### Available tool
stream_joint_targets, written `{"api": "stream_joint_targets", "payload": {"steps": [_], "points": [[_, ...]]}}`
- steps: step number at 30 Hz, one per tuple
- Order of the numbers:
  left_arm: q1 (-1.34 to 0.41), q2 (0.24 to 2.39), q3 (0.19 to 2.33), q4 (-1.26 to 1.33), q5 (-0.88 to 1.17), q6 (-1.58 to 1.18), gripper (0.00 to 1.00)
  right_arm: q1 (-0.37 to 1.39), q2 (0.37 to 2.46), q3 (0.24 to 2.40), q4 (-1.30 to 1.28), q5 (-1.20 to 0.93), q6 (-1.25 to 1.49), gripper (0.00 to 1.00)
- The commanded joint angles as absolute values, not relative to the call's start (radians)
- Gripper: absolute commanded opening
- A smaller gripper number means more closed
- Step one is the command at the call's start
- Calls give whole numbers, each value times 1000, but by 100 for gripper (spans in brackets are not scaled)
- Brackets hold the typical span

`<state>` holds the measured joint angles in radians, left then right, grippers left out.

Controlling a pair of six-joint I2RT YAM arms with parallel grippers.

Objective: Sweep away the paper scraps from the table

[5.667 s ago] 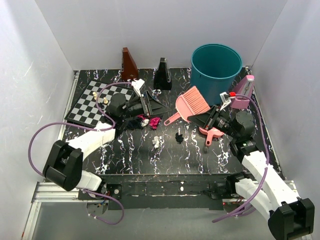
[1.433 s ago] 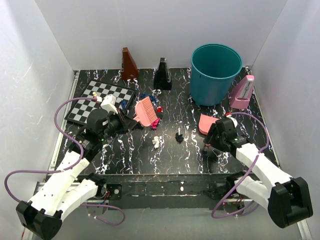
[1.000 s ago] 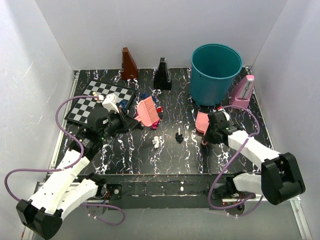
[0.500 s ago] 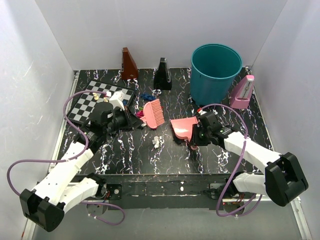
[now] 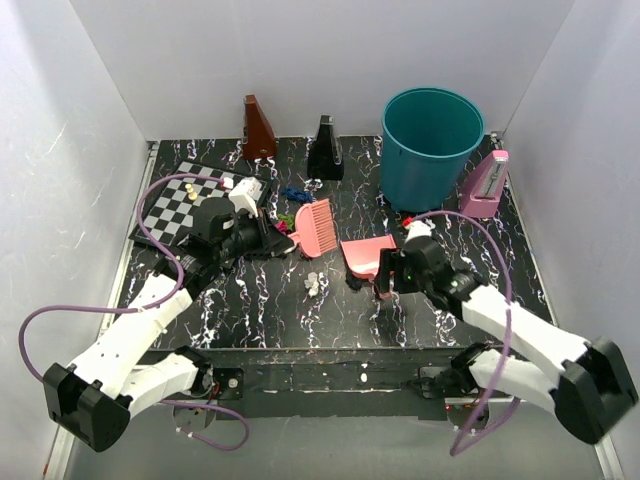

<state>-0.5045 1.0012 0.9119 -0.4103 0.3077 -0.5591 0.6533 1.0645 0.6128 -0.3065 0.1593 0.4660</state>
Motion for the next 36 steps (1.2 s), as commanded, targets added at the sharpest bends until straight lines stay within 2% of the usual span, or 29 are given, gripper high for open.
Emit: {"api": "stream_joint_targets", "payload": {"steps": [1, 5, 9, 10, 13, 17, 22, 28, 36], "points": [[-515, 997, 953, -394, 319, -542, 0, 683, 855, 453, -82, 320, 526, 80], [-522, 996, 957, -394, 318, -537, 0, 687, 674, 243, 138, 350, 522, 83], [-525, 991, 957, -394, 318, -534, 0, 689, 578, 196, 123, 310, 548, 82], [-525, 991, 957, -394, 318, -534, 0, 689, 578, 196, 103, 296, 561, 78], [-526, 989, 956, -394, 318, -537, 0, 689, 612, 219, 65, 213, 571, 67], [-528, 989, 962, -394, 324, -537, 0, 701, 667, 232, 83, 204, 554, 67], [-529, 982, 960, -394, 324, -529, 0, 722, 725, 250, 109, 222, 529, 73], [-529, 976, 959, -396, 322, -526, 0, 770, 837, 319, 92, 284, 509, 72], [-529, 976, 957, -396, 318, -526, 0, 834, 874, 371, 74, 388, 517, 72]]}}
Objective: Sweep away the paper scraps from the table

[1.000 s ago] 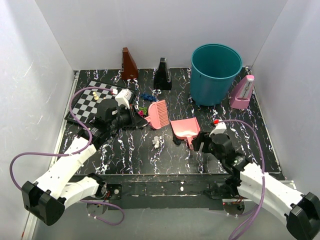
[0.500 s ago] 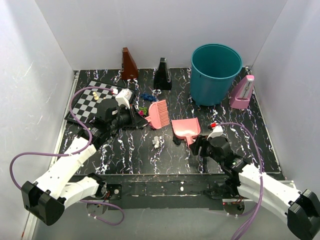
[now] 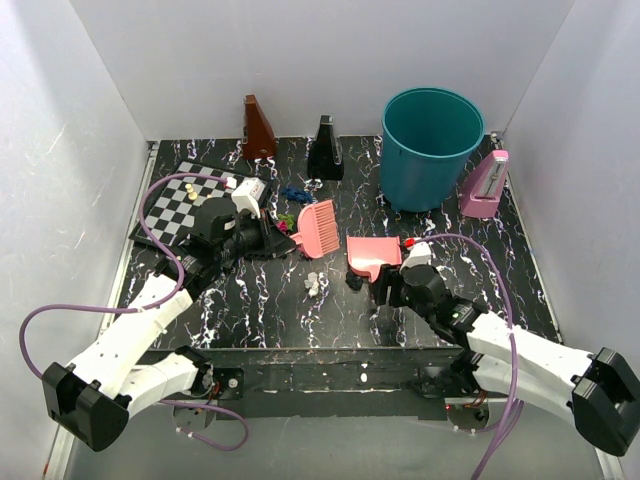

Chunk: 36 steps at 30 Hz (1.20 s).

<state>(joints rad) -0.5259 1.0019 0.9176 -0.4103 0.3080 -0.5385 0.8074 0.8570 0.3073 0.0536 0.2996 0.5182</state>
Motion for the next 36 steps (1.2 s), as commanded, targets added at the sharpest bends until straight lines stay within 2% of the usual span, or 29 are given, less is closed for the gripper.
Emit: {"api": "stream_joint_targets", "payload": {"steps": [1, 7, 13, 20, 25, 30, 36], "points": [[-531, 977, 957, -396, 318, -526, 0, 842, 890, 383, 58, 412, 534, 72], [-532, 982, 959, -394, 321, -529, 0, 940, 1044, 514, -100, 652, 675, 68], [-532, 968, 953, -397, 311, -522, 0, 986, 1169, 607, -219, 748, 787, 64], [-532, 960, 946, -397, 307, -517, 0, 1003, 1250, 657, -302, 772, 856, 55], [-532, 960, 945, -397, 305, -515, 0, 1003, 1255, 634, -269, 741, 854, 53], [-532, 956, 945, -397, 304, -514, 0, 1003, 1252, 618, -244, 723, 850, 46], [-532, 956, 943, -399, 302, -514, 0, 1003, 1267, 614, -210, 693, 836, 45]]}}
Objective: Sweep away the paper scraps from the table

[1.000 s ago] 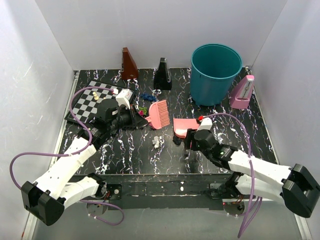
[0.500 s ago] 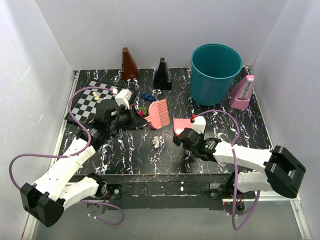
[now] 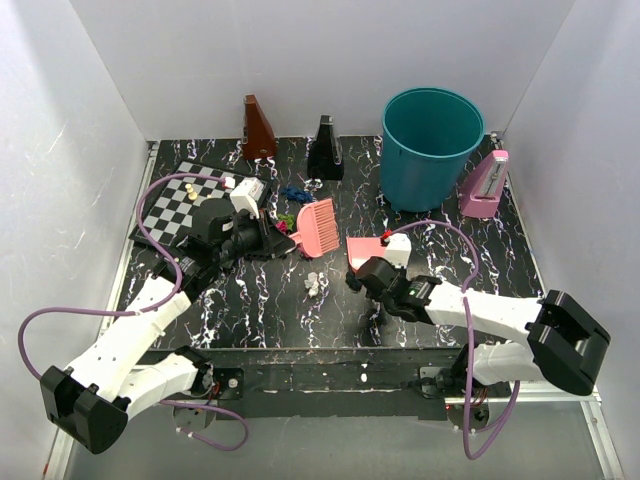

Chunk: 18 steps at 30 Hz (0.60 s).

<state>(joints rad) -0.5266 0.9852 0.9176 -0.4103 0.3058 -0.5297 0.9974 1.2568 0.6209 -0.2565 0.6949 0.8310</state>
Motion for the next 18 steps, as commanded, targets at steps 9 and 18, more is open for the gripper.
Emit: {"api": "stream_joint_targets", "payload": {"steps": [9, 18], "points": [[-532, 946, 951, -416, 296, -506, 0, 1003, 1296, 624, -212, 690, 834, 38], [-532, 934, 956, -434, 279, -491, 0, 1003, 1293, 650, -248, 719, 830, 20]]}}
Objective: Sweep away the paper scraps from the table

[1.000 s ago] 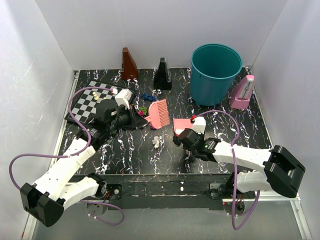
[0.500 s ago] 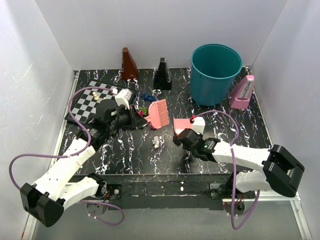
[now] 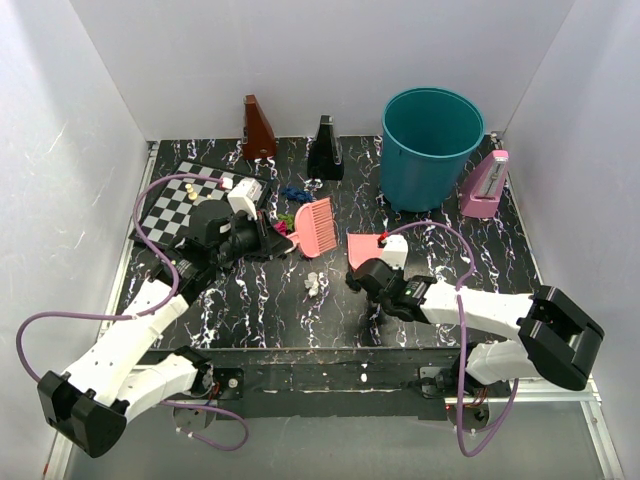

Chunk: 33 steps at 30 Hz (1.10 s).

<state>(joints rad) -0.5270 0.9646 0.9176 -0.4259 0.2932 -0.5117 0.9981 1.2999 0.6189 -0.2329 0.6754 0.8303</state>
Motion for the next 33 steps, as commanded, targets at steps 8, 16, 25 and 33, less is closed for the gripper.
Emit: {"api": "stream_joint_targets", "payload": {"steps": [8, 16, 25, 33], "points": [[-532, 940, 1000, -504, 198, -454, 0, 997, 1200, 686, -299, 775, 718, 11], [-532, 1003, 1140, -679, -45, -357, 0, 930, 1075, 664, -319, 690, 586, 9], [-532, 1310, 1487, -988, -448, -184, 0, 825, 959, 612, -267, 526, 488, 9], [-532, 1756, 1952, -1365, -647, -113, 0, 818, 943, 627, -279, 456, 468, 8]]}}
